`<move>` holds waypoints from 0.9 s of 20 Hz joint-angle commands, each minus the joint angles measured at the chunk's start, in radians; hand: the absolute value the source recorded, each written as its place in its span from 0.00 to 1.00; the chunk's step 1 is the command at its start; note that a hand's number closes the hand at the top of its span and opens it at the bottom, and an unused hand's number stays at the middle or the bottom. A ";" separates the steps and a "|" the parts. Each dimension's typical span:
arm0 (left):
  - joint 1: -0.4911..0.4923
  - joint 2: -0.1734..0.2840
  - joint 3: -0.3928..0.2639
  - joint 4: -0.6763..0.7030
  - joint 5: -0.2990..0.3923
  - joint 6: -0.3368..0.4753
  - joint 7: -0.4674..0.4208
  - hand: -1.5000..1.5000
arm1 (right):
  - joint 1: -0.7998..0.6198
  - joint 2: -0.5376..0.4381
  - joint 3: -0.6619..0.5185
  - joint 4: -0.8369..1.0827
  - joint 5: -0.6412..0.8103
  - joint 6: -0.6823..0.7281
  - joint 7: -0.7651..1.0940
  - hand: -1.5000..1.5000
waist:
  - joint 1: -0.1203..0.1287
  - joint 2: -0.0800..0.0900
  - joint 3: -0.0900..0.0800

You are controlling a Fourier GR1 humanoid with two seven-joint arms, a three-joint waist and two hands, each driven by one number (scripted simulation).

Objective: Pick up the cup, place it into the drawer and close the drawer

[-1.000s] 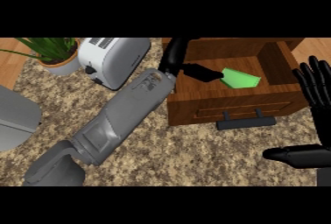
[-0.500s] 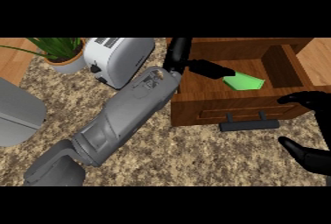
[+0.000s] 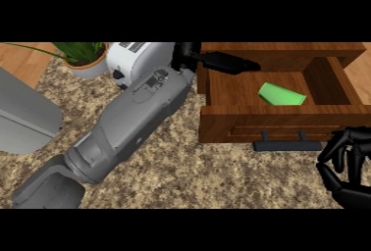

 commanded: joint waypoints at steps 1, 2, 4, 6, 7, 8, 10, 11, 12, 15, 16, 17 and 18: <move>0.067 0.070 0.022 -0.103 -0.007 -0.012 0.039 0.00 | 0.005 -0.013 0.033 0.000 0.132 -0.013 0.000 1.00 | 0.020 -0.003 0.000; 0.048 0.096 0.029 -0.107 -0.008 -0.030 0.064 0.00 | 0.014 0.033 0.099 -0.064 0.202 -0.067 0.052 1.00 | 0.017 -0.003 -0.001; 0.138 0.165 0.031 -0.205 -0.010 -0.055 0.069 0.00 | 0.014 -0.016 0.029 0.001 0.195 -0.036 -0.003 1.00 | 0.026 -0.005 0.000; 0.185 0.210 0.051 -0.275 0.000 -0.052 0.102 0.00 | 0.023 0.039 0.104 0.021 0.295 -0.086 -0.017 1.00 | 0.032 -0.005 0.000; 0.190 0.241 0.063 -0.309 0.001 -0.060 0.128 0.00 | 0.043 0.057 0.127 0.023 0.314 -0.095 -0.018 1.00 | 0.028 -0.004 0.000; 0.198 0.249 0.058 -0.324 -0.006 -0.056 0.142 0.00 | -0.060 0.045 0.129 0.115 0.365 -0.118 -0.028 1.00 | 0.040 -0.002 0.000; 0.290 0.278 0.075 -0.395 -0.002 -0.058 0.120 0.00 | -0.056 0.039 0.151 0.101 0.422 -0.131 -0.015 1.00 | 0.036 -0.002 0.000; 0.305 0.273 0.086 -0.424 0.007 -0.046 0.130 0.00 | -0.049 0.083 0.213 0.136 0.504 -0.183 -0.063 1.00 | 0.038 -0.002 0.000; 0.304 0.271 0.105 -0.412 0.002 -0.066 0.121 0.00 | -0.095 0.070 0.223 0.190 0.508 -0.163 -0.051 1.00 | 0.028 0.002 0.000; 0.398 0.334 0.093 -0.503 0.009 -0.102 0.129 0.00 | -0.107 0.029 0.268 0.278 0.650 -0.205 -0.144 1.00 | 0.048 0.001 0.000; 0.427 0.342 0.092 -0.535 -0.006 -0.074 0.129 0.00 | -0.116 0.020 0.268 0.307 0.671 -0.210 -0.148 1.00 | 0.043 0.000 0.000; 0.420 0.341 0.116 -0.502 0.006 -0.102 0.109 0.00 | -0.157 0.036 0.312 0.348 0.742 -0.243 -0.126 1.00 | 0.042 0.005 0.000; 0.475 0.385 0.128 -0.532 0.022 -0.139 0.098 0.00 | -0.154 0.011 0.327 0.360 0.772 -0.232 -0.126 1.00 | 0.056 0.003 -0.001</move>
